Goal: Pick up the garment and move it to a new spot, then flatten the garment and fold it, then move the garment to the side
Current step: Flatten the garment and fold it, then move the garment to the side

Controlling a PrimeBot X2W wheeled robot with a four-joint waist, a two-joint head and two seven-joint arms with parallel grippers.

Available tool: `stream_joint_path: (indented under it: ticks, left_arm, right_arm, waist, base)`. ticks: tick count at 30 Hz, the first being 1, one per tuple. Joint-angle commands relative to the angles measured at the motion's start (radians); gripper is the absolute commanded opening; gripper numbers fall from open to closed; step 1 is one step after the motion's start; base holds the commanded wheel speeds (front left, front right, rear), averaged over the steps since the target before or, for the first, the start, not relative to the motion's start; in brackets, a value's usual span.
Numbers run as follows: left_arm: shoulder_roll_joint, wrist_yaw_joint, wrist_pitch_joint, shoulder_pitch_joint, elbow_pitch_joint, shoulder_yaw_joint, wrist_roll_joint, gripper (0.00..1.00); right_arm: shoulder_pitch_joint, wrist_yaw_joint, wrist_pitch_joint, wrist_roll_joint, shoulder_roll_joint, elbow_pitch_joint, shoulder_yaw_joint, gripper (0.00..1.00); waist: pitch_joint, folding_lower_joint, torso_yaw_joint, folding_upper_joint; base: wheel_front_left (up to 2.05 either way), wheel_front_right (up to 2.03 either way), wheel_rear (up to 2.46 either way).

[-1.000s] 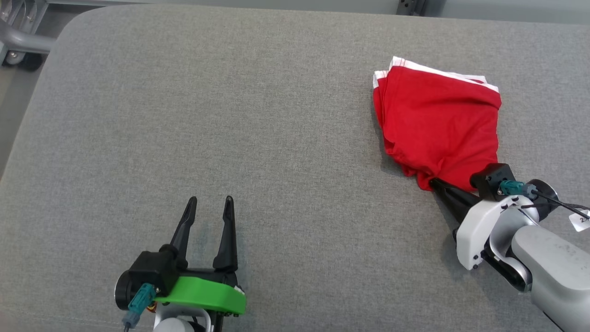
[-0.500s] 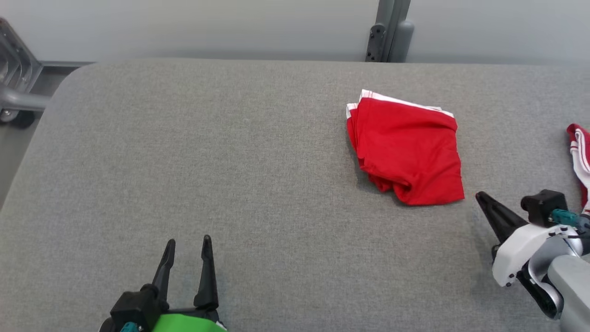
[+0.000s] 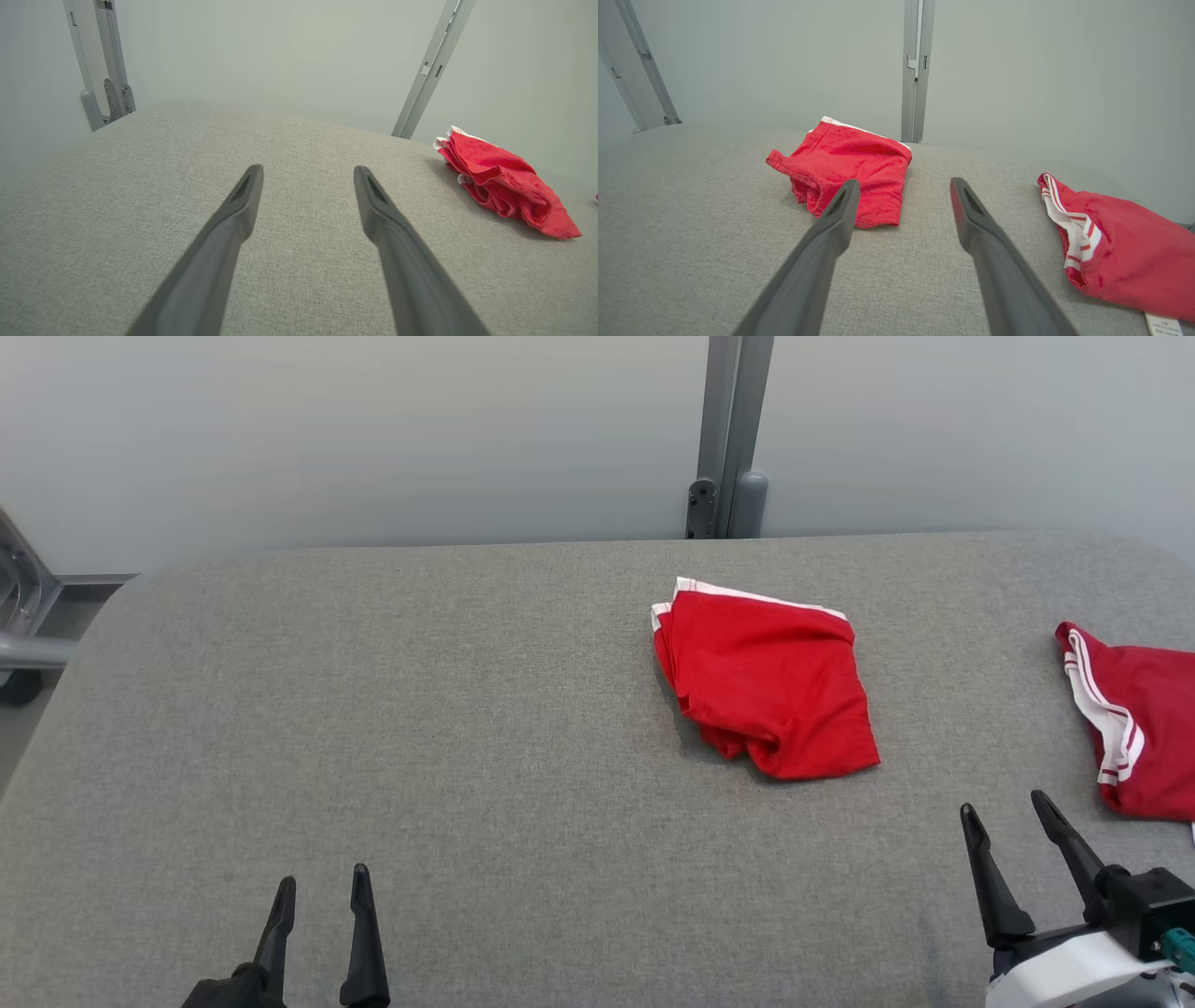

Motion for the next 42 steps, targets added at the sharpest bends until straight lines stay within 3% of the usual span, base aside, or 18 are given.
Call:
stream_joint_path:
  ticks: [1, 10, 17, 23, 27, 33, 38, 39, 40, 42]
  left_arm:
    - [0.002, -0.002, 0.000, 0.011, 0.000, 0.005, -0.002, 1.00]
    - [0.002, -0.008, 0.000, -0.002, 0.006, -0.008, -0.007, 1.00]
    - [0.002, -0.017, 0.000, -0.060, -0.006, -0.036, -0.010, 1.00]
    - [0.002, -0.027, 0.000, -0.161, 0.003, -0.090, -0.022, 1.00]
    - [0.002, -0.021, 0.000, -0.208, 0.015, -0.127, -0.047, 1.00]
    - [0.002, -0.009, 0.000, -0.240, 0.015, -0.154, -0.056, 1.00]
    - [0.002, 0.000, 0.000, -0.241, 0.008, -0.142, -0.052, 1.00]
    - [0.002, -0.001, 0.000, -0.243, 0.007, -0.140, -0.049, 1.00]
    - [0.002, -0.003, 0.000, -0.245, 0.006, -0.140, -0.047, 1.00]
    - [0.002, -0.007, 0.000, -0.246, 0.006, -0.137, -0.038, 1.00]
  right_arm:
    - [0.014, -0.001, -0.002, -0.010, 0.011, -0.005, -0.008, 1.00]
    - [0.004, -0.001, -0.002, -0.014, 0.029, 0.003, -0.037, 1.00]
    - [-0.163, -0.001, 0.009, 0.069, 0.016, 0.099, -0.055, 1.00]
    - [-0.452, -0.001, 0.250, 0.165, 0.013, 0.276, -0.029, 1.00]
    - [-0.590, -0.001, 0.393, 0.157, -0.014, 0.395, -0.028, 1.00]
    - [-0.693, -0.001, 0.480, 0.168, 0.021, 0.551, -0.068, 1.00]
    - [-0.715, -0.001, 0.495, 0.201, 0.032, 0.626, -0.061, 1.00]
    - [-0.715, -0.001, 0.488, 0.207, 0.036, 0.640, -0.066, 0.43]
    - [-0.716, -0.002, 0.486, 0.214, 0.041, 0.650, -0.062, 0.00]
    - [-0.718, -0.002, 0.479, 0.236, 0.047, 0.655, -0.043, 0.00]
  waist:
    - [-0.002, 0.0000, -0.002, 0.0000]
    - [0.011, 0.0000, 0.004, 0.0000]
    - [0.113, 0.0000, 0.042, 0.0000]
    - [0.239, 0.0000, 0.109, 0.0000]
    - [0.296, 0.0000, 0.162, 0.0000]
    - [0.338, 0.0000, 0.215, 0.0000]
    - [0.351, 0.0000, 0.206, 0.0000]
    - [0.353, 0.0000, 0.196, 0.0000]
    - [0.355, 0.0000, 0.184, 0.0000]
    - [0.356, 0.0000, 0.153, 0.0000]
  base:
    - [0.00, 0.00, 0.00]
    - [0.00, 0.00, 0.00]
    - [0.00, 0.00, 0.00]
    - [0.00, 0.00, 0.00]
    - [0.00, 0.00, 0.00]
    - [0.00, 0.00, 0.00]
    - [0.00, 0.00, 0.00]
    - [0.00, 0.00, 0.00]
    - [0.00, 0.00, 0.00]
    - [0.00, 0.00, 0.00]
